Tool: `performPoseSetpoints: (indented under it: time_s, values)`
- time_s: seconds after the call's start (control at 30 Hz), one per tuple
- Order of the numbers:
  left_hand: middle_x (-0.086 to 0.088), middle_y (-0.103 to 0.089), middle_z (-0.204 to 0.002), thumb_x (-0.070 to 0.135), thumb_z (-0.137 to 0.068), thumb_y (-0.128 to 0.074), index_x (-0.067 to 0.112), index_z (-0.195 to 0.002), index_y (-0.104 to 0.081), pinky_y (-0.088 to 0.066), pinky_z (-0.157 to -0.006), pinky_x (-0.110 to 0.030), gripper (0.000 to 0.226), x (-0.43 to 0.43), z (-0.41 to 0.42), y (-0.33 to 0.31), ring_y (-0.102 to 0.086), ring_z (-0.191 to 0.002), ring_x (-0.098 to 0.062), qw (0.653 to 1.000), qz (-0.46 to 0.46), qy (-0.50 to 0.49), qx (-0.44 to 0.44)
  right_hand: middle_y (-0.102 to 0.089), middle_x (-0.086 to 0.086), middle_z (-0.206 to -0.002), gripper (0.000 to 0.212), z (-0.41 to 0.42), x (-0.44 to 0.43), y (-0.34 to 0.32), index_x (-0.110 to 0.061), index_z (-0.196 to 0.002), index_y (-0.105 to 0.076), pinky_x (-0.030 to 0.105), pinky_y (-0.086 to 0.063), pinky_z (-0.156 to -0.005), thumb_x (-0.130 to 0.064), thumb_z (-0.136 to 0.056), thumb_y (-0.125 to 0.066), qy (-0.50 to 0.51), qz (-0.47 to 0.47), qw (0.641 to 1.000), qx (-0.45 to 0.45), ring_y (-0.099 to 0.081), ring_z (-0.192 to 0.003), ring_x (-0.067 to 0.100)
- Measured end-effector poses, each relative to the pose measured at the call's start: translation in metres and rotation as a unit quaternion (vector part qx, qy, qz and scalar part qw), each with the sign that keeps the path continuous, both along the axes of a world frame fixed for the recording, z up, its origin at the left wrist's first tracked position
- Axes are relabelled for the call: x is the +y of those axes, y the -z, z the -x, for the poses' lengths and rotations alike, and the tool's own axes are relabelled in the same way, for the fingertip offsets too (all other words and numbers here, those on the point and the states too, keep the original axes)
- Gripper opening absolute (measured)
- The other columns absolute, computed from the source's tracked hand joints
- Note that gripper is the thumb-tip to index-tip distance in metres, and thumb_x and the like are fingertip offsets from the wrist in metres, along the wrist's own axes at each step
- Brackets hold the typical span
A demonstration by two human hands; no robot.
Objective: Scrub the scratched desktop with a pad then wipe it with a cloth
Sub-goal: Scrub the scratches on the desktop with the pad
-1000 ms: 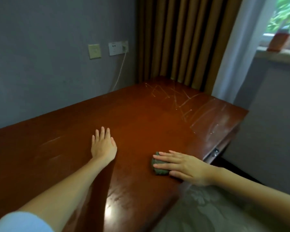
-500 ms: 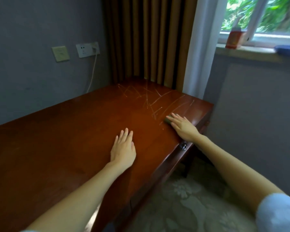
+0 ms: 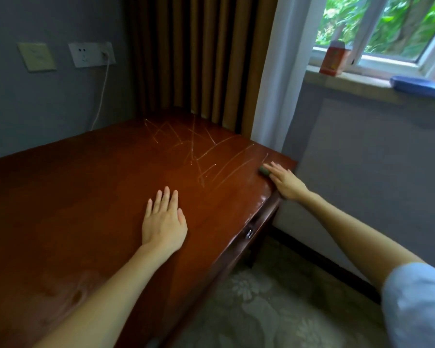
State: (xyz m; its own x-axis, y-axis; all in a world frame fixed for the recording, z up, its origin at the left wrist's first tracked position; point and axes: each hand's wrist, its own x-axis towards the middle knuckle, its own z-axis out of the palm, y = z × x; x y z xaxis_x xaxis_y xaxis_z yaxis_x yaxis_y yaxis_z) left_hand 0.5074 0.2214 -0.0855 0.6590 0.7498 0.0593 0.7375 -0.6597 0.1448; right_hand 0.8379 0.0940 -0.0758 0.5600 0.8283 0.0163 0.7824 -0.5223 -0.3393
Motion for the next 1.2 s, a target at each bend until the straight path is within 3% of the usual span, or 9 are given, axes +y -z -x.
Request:
performPoseSetpoints:
  time_s: [0.1, 0.2, 0.33, 0.43, 0.57, 0.67, 0.83, 0.97, 1.2]
  values:
    - [-0.004, 0.007, -0.160, 0.039, -0.102, -0.014, 0.020, -0.153, 0.002, 0.000, -0.121, -0.036, 0.056, 0.005, -0.003, 0.000, 0.007, -0.148, -0.019, 1.000, -0.007, -0.002, -0.004, -0.011, 0.006, -0.160, 0.045, -0.009, 0.028, -0.008, -0.027, -0.150, -0.023, 0.039, -0.003, -0.118, -0.028, -0.105, -0.023, 0.043, 0.012, 0.999, 0.017, -0.006, -0.148, 0.021]
    - [-0.005, 0.007, -0.160, 0.040, -0.102, -0.013, 0.020, -0.153, 0.003, -0.001, -0.121, -0.037, 0.057, -0.001, 0.000, -0.003, 0.008, -0.148, -0.019, 1.000, 0.001, 0.001, 0.003, -0.008, 0.007, -0.160, 0.046, 0.016, 0.028, -0.008, -0.028, -0.150, -0.020, 0.039, -0.002, -0.118, -0.028, -0.105, -0.023, 0.017, 0.014, 1.000, -0.001, -0.005, -0.148, 0.022]
    - [-0.004, 0.005, -0.161, 0.041, -0.102, -0.014, 0.021, -0.153, 0.001, -0.002, -0.121, -0.037, 0.057, 0.002, 0.000, -0.002, 0.006, -0.148, -0.019, 1.000, 0.000, 0.001, -0.008, -0.009, -0.004, -0.159, 0.045, 0.083, 0.007, -0.004, -0.035, -0.148, -0.020, 0.032, 0.001, -0.119, -0.031, -0.104, -0.026, -0.115, -0.005, 0.993, -0.013, -0.004, -0.147, 0.013]
    - [-0.002, 0.004, -0.161, 0.040, -0.102, -0.015, 0.022, -0.153, -0.001, -0.001, -0.121, -0.036, 0.056, -0.001, -0.001, -0.002, 0.005, -0.148, -0.018, 1.000, 0.005, -0.008, -0.024, -0.006, -0.013, -0.158, 0.046, 0.133, -0.009, -0.003, -0.038, -0.148, -0.018, 0.020, 0.011, -0.115, -0.032, -0.104, -0.026, -0.237, -0.016, 0.971, -0.027, 0.002, -0.144, 0.001]
    - [0.000, 0.001, -0.161, 0.039, -0.102, -0.017, 0.023, -0.153, -0.003, 0.000, -0.121, -0.034, 0.055, 0.002, -0.004, -0.001, 0.003, -0.148, -0.015, 1.000, 0.003, -0.010, -0.025, -0.007, -0.012, -0.159, 0.045, 0.145, -0.018, -0.002, -0.038, -0.148, -0.016, 0.022, 0.005, -0.118, -0.032, -0.104, -0.025, -0.322, -0.009, 0.947, -0.013, 0.002, -0.146, 0.001]
    - [0.002, 0.001, -0.161, 0.038, -0.103, -0.018, 0.024, -0.153, -0.004, 0.001, -0.120, -0.032, 0.054, 0.003, -0.004, 0.000, 0.003, -0.148, -0.013, 0.999, 0.005, -0.015, -0.035, -0.009, -0.010, -0.159, 0.046, 0.120, -0.009, -0.001, -0.037, -0.149, -0.018, 0.023, 0.003, -0.117, -0.031, -0.104, -0.025, -0.295, -0.020, 0.955, -0.007, -0.002, -0.146, 0.004]
    - [0.004, 0.002, -0.160, 0.038, -0.103, -0.016, 0.026, -0.153, -0.003, 0.002, -0.120, -0.032, 0.053, 0.000, -0.001, 0.002, 0.004, -0.147, -0.011, 0.999, -0.002, -0.022, -0.028, -0.013, -0.001, -0.159, 0.045, 0.000, 0.012, 0.000, -0.034, -0.149, -0.022, 0.033, -0.004, -0.117, -0.031, -0.104, -0.025, -0.114, -0.019, 0.993, -0.031, -0.010, -0.147, 0.014]
    - [0.007, 0.002, -0.160, 0.038, -0.103, -0.016, 0.028, -0.153, -0.004, 0.001, -0.120, -0.030, 0.052, 0.000, -0.001, 0.003, 0.004, -0.147, -0.008, 0.999, 0.003, -0.029, -0.035, -0.015, 0.009, -0.159, 0.046, -0.075, 0.026, 0.001, -0.026, -0.150, -0.022, 0.042, -0.006, -0.119, -0.029, -0.105, -0.021, -0.015, -0.010, 0.999, -0.034, -0.011, -0.147, 0.024]
    - [0.010, -0.001, -0.160, 0.038, -0.103, -0.018, 0.031, -0.153, -0.008, 0.001, -0.118, -0.028, 0.051, 0.001, 0.001, 0.005, 0.002, -0.146, -0.006, 0.998, 0.008, -0.028, -0.050, -0.018, 0.012, -0.158, 0.050, -0.081, 0.059, -0.002, -0.016, -0.151, -0.017, 0.043, -0.013, -0.119, -0.030, -0.103, -0.019, 0.031, -0.010, 0.999, -0.036, -0.015, -0.145, 0.029]
